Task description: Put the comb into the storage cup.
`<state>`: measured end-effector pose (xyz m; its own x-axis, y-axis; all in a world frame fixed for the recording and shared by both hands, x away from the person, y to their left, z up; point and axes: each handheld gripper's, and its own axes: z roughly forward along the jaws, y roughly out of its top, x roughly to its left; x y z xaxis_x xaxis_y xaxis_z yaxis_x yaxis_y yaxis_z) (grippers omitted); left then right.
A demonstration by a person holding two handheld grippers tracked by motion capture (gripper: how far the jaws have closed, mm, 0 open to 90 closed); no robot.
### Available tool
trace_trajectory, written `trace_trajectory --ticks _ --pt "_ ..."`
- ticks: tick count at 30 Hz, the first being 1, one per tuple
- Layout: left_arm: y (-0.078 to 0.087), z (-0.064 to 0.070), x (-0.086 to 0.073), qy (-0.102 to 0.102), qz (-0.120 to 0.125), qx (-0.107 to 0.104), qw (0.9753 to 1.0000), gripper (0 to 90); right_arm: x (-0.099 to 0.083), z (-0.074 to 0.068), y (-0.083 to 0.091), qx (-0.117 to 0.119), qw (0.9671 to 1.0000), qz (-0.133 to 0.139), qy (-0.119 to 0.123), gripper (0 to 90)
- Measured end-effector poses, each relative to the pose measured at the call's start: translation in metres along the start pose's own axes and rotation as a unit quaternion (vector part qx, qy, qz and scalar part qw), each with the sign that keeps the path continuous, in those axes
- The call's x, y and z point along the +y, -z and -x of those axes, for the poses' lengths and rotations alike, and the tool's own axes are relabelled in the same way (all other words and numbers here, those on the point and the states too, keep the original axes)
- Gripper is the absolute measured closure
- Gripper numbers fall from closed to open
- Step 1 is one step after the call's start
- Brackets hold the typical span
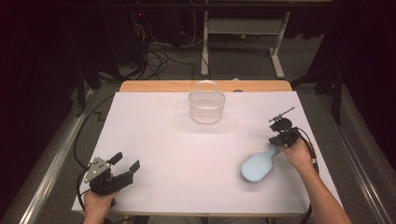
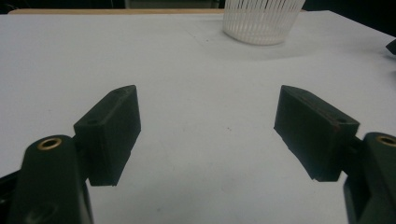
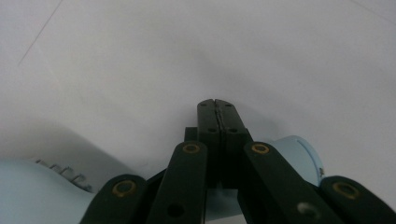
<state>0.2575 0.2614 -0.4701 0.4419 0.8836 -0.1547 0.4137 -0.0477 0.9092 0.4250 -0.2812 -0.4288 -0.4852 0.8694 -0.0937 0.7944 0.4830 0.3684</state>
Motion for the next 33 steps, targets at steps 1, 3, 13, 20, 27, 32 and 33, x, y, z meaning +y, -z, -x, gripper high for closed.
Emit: trace_trajectory --ticks 1,3,13,20,27,32,33 --pt "0.0 0.0 0.0 -0.002 0.0 0.0 1.0 22.1 -0.001 0.0 0.0 0.002 1.0 0.002 -0.003 90.0" --pt "0.0 0.0 0.0 -0.003 0.0 0.001 1.0 22.1 -0.003 0.001 0.001 0.001 1.0 0.0 -0.004 90.0" --pt "0.001 0.0 0.0 -0.001 0.001 0.001 1.0 22.1 -0.013 0.0 0.004 0.004 1.0 0.001 -0.009 90.0" --pt "0.001 0.0 0.0 -0.002 0.001 0.0 1.0 22.1 -0.024 -0.002 0.008 0.013 0.9998 0.012 -0.012 90.0" --pt "0.001 0.001 0.0 -0.001 0.003 0.001 1.0 22.1 -0.03 -0.003 0.01 0.017 0.9996 0.016 -0.017 90.0" --pt "0.001 0.001 0.0 -0.003 0.0 -0.001 1.0 22.1 -0.032 -0.006 0.01 0.021 0.9996 0.015 -0.015 90.0" --pt "0.001 0.001 0.0 -0.003 0.0 0.0 1.0 22.1 -0.032 -0.006 0.01 0.021 0.9996 0.015 -0.013 90.0"
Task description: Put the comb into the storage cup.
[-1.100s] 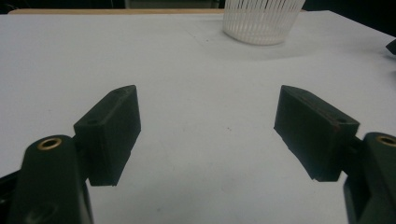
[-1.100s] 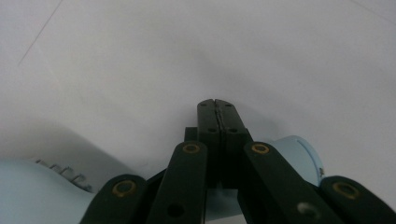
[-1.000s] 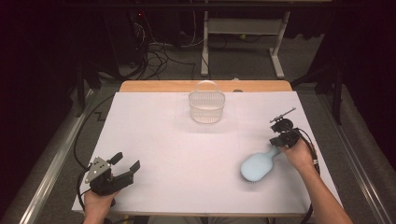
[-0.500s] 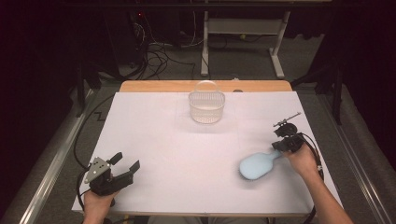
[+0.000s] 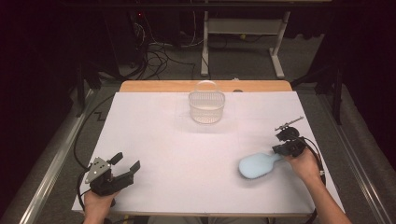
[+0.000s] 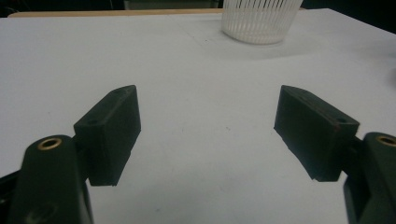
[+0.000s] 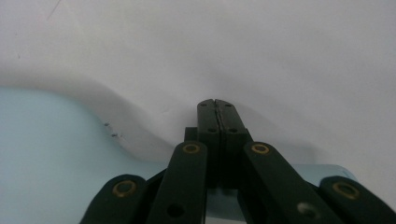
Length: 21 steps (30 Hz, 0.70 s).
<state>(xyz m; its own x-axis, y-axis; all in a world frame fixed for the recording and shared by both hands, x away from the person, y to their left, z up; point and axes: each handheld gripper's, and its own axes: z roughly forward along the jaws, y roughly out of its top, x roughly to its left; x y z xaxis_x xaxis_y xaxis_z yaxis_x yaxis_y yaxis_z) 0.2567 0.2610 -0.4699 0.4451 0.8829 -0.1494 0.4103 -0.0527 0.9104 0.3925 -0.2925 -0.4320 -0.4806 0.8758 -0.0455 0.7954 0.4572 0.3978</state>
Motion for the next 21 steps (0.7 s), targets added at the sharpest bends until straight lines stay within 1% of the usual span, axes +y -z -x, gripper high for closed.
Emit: trace_trajectory --ticks 4,14,21 --pt "0.0 -0.001 0.0 0.002 0.001 0.0 1.0 22.1 -0.003 -0.004 0.001 0.005 1.0 0.003 0.006 90.0" --pt "0.0 -0.001 0.0 0.001 0.001 0.0 1.0 22.1 -0.01 -0.01 0.002 0.016 0.9998 0.011 0.01 90.0" --pt "0.0 -0.001 0.0 0.001 0.001 0.001 1.0 22.1 -0.016 -0.015 0.004 0.018 0.9996 0.016 0.017 90.0"
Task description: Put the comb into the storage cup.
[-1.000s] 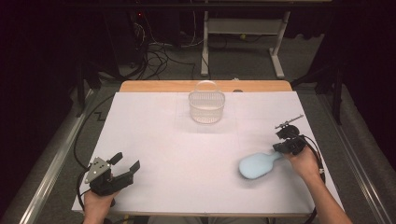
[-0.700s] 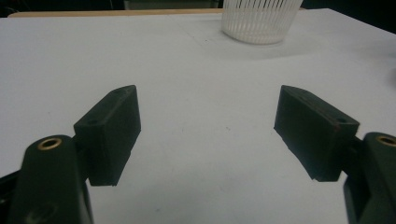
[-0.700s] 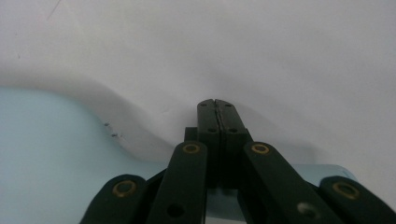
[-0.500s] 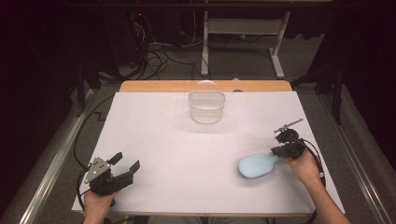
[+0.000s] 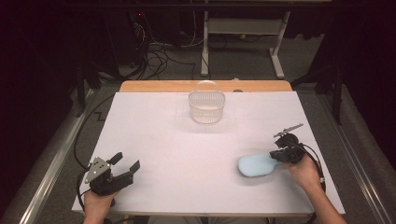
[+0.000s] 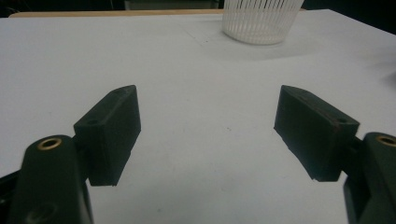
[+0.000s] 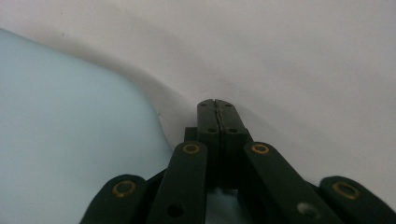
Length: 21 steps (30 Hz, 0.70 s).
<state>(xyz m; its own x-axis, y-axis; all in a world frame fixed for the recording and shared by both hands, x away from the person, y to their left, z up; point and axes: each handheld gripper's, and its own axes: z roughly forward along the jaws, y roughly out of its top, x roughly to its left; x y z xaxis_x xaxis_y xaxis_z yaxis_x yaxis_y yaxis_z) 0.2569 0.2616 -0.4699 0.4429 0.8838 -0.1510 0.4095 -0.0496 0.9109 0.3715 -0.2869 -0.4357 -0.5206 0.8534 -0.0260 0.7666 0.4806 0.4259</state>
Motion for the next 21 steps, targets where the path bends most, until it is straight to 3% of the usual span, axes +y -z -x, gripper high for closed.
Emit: trace_trajectory --ticks 21 --pt "0.0 0.0 0.0 -0.001 0.0 0.0 1.0 22.1 -0.02 -0.007 0.009 0.001 1.0 0.005 0.001 90.0"
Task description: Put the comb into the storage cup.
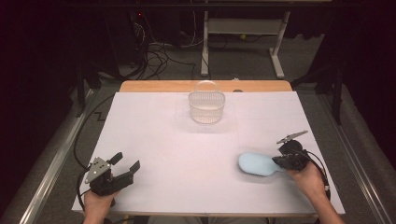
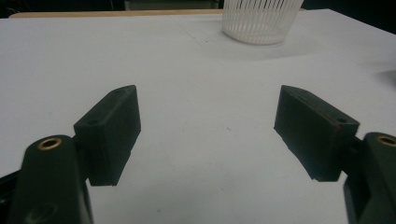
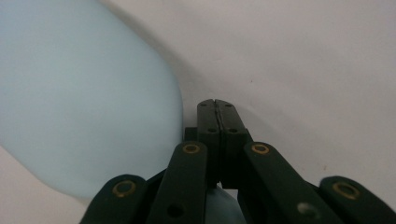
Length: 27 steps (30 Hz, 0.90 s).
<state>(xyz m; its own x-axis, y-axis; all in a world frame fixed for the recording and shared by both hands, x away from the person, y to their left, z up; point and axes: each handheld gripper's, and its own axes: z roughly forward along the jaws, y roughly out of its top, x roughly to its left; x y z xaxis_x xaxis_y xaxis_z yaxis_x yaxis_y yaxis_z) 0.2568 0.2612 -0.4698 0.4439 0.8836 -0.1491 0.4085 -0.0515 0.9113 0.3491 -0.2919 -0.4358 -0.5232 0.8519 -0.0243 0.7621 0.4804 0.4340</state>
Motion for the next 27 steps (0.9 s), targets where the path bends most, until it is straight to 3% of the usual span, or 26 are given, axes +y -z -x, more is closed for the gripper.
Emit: trace_trajectory --ticks 27 --pt "0.0 0.0 0.0 0.002 0.001 0.001 1.0 22.1 -0.025 -0.008 0.012 0.004 0.9998 0.017 -0.008 90.0"
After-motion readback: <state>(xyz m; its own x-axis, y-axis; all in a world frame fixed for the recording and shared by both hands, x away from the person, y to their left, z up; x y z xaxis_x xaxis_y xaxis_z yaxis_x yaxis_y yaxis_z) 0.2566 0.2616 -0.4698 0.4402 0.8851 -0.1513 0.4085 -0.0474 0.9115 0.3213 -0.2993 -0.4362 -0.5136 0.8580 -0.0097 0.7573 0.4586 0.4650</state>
